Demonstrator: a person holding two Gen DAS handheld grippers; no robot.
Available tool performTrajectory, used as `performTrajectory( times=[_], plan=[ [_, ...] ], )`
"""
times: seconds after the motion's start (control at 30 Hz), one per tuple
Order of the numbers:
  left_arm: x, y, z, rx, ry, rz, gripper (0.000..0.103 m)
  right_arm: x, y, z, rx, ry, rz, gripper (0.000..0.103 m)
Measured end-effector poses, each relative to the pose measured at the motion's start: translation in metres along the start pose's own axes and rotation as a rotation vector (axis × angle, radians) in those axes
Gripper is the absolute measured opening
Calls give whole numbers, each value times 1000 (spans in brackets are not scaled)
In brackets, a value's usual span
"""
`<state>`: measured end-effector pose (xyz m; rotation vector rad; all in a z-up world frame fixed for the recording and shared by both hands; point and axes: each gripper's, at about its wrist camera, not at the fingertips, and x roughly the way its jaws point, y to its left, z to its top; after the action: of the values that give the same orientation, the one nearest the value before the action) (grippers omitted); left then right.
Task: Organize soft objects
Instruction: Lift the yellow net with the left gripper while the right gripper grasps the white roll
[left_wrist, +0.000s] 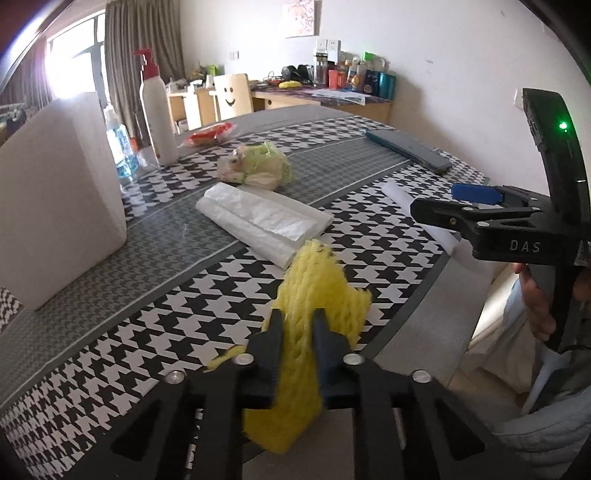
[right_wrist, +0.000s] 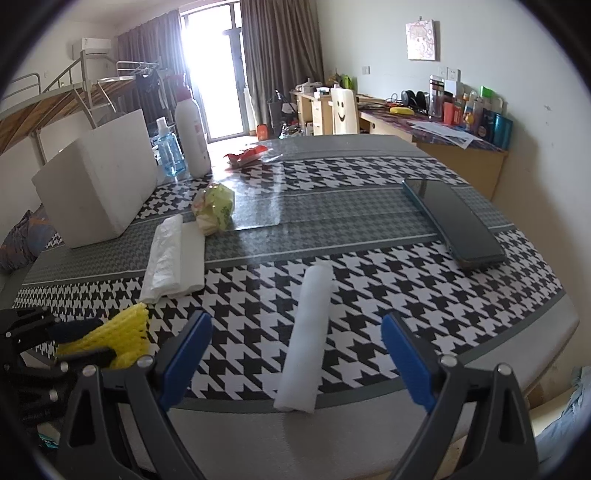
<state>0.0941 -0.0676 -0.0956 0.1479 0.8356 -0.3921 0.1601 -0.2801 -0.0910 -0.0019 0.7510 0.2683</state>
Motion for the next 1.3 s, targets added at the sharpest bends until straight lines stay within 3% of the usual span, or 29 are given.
performTrajectory(
  times=[0.13, 0.5, 0.77, 1.0, 1.3],
  plan=[
    [-12, -5, 1, 25, -53, -15, 10, 0, 2, -1, -3, 4, 12, 89],
    [-23, 5, 4, -7, -93, -3, 10, 15, 3, -4, 5, 86, -13, 41],
    [-24, 9, 4, -13, -104, 12, 10, 19, 5, -5, -9, 104, -77, 27],
    [-28, 14, 5, -24, -118, 32, 10, 16, 1, -2, 12, 100, -68, 17],
    [-39, 26, 15, -54, -155, 66, 10, 6, 6, 8, 5, 45, -30, 16]
  ],
)
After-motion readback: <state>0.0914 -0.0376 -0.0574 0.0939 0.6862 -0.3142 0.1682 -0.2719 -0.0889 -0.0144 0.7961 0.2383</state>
